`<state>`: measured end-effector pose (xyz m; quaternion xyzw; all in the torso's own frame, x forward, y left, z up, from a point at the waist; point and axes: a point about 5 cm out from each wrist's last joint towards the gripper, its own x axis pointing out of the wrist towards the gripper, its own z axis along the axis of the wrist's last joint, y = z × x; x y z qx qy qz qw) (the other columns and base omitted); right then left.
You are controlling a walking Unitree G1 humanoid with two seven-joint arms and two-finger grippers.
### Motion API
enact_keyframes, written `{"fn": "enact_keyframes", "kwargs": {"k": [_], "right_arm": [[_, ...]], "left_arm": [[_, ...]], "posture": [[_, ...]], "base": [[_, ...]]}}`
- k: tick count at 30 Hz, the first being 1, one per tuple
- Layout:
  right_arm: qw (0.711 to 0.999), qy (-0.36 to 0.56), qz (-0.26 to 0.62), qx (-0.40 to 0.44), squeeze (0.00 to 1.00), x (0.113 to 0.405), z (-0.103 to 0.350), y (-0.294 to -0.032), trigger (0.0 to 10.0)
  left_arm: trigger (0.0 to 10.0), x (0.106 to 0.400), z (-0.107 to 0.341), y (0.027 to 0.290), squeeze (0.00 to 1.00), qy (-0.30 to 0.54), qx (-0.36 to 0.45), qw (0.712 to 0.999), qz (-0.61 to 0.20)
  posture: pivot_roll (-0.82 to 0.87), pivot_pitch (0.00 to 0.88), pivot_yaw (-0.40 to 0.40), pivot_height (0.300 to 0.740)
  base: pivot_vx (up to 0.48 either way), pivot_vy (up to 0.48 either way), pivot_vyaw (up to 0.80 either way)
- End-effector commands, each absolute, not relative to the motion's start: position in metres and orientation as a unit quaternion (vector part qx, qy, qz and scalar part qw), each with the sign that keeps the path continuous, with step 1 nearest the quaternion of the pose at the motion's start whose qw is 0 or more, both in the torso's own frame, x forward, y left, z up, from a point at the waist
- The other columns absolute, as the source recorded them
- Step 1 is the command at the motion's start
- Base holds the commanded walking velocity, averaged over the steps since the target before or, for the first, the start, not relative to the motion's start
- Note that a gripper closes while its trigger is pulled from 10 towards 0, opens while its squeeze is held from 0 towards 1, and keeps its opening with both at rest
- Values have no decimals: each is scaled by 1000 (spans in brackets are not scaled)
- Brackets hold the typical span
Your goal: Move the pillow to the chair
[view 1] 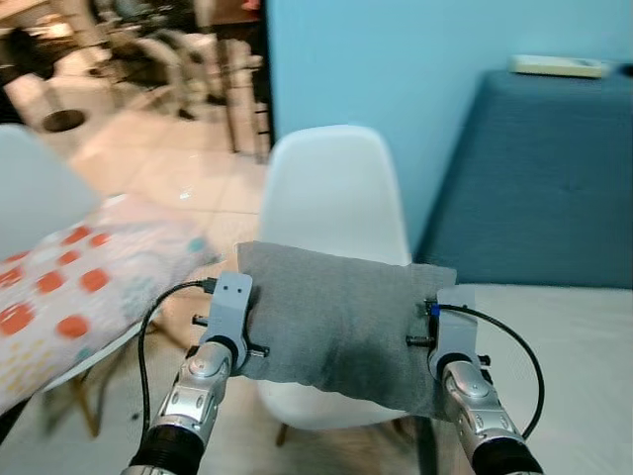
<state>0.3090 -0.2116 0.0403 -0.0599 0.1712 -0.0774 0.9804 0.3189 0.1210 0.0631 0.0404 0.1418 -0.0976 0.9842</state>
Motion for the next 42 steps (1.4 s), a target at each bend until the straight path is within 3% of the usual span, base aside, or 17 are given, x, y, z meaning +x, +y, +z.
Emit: {"fn": "enact_keyframes", "kwargs": {"k": [1, 9, 19, 36, 42], "right_arm": [[979, 184, -63, -59, 0, 308, 35, -203, 10000], [978, 192, -57, -64, 0, 308, 33, -201, 10000], [978, 192, -58, -64, 0, 308, 33, -203, 10000], [978, 190, -57, -65, 0, 308, 34, -204, 10000], [978, 189, -57, -64, 0, 309, 34, -203, 10000]], "left_arm": [[10000, 321, 70, 117, 0, 122, 44, 986, -106], [10000, 321, 73, 116, 0, 110, 31, 987, -117], [10000, 321, 75, 115, 0, 105, 26, 987, -117], [10000, 323, 77, 116, 0, 93, 49, 989, -106], [10000, 324, 74, 118, 0, 109, 31, 990, -83]], "posture": [[-3, 82, 26, 740], [-4, 80, 26, 740], [-6, 81, 25, 740], [-7, 83, 22, 740], [-9, 84, 23, 740]], "base": [[0, 0, 0], [0, 0, 0], [353, 0, 0], [0, 0, 0], [0, -320, 0]]}}
